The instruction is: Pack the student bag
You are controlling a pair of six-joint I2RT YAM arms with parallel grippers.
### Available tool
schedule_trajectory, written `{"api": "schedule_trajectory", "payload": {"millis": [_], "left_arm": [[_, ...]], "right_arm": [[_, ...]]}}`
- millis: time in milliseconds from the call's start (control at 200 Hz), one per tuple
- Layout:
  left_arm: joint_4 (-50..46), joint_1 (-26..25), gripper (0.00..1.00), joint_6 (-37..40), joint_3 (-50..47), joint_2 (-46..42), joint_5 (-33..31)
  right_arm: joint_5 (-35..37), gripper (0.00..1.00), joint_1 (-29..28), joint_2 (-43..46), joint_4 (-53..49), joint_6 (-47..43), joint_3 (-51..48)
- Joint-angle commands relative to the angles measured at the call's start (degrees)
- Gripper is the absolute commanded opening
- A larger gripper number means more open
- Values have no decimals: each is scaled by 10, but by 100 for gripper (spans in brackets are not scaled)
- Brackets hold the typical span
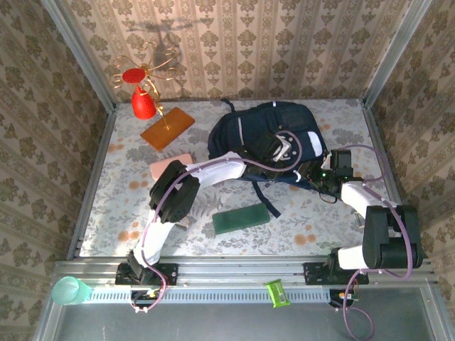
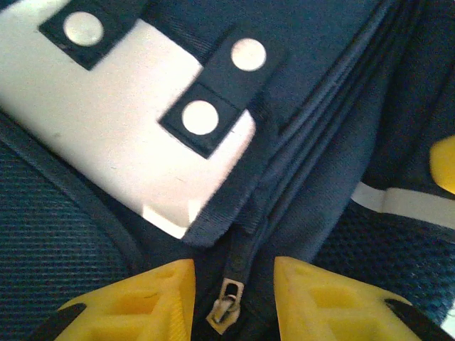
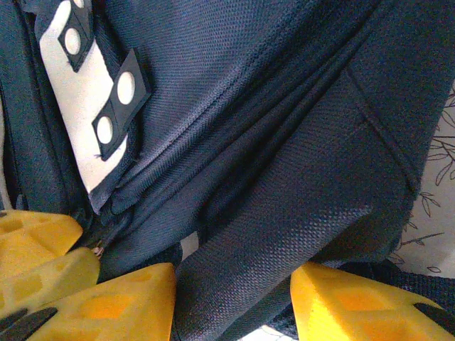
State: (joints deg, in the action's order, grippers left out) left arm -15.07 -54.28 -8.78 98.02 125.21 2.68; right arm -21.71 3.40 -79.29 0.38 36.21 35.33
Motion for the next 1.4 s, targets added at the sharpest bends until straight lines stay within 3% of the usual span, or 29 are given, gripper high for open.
{"api": "schedule_trajectory", "payload": {"millis": [0, 390, 530, 600, 865, 1400], "left_arm": [[-43, -10, 34, 33, 32, 22, -13], [-110, -16, 36, 84, 107, 96, -67], [-118, -15, 24, 88, 119, 112, -69], [-112, -13, 15, 83, 114, 101, -55], [17, 16, 0, 33, 22, 2, 51], [105, 52, 6, -42, -62, -43, 167]], "right_arm": [[-30, 48, -1, -20, 19, 2, -3], [-36, 47, -2, -22, 22, 4, -12], [-35, 47, -2, -24, 22, 3, -17], [-30, 46, -2, -23, 18, 0, -18], [-23, 42, -2, -25, 19, -1, -26], [-20, 41, -2, -32, 21, -1, -25]]}}
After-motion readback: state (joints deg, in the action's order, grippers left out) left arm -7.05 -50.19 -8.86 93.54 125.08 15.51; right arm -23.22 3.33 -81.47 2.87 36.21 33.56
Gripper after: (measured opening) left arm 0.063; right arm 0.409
